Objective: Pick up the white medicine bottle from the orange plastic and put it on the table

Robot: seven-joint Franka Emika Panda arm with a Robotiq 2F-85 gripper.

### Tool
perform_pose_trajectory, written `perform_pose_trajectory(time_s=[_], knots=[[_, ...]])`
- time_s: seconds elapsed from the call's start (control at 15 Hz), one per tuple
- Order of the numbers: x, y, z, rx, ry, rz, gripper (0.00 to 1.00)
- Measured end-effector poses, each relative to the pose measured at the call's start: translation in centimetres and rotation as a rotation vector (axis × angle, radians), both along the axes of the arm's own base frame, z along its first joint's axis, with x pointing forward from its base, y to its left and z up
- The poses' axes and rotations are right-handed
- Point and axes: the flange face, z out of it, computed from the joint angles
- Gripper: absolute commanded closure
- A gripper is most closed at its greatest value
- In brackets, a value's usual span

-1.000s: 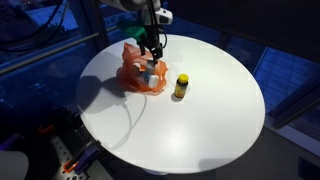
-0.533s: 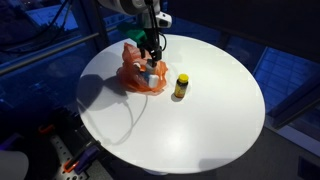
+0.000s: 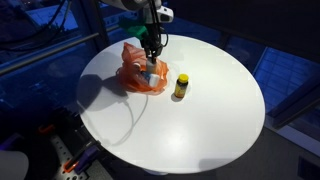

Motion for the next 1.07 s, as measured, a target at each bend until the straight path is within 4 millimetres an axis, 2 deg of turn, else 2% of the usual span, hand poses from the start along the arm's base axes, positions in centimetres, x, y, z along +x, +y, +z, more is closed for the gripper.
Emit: perform_pose_trajectory(time_s=[0.27, 0.67, 0.87, 1.07], knots=[[0.1, 0.1, 1.8, 0.002, -0.028, 0.002, 0.81], [-0.4, -0.4, 6.4, 0.006, -0.095, -0.006, 0.81], [-0.6, -1.8, 8.4, 0.005, -0.125, -0.030, 0.81], [-1.1, -4.0, 9.4, 0.001, -0.139, -0.066, 0.81]])
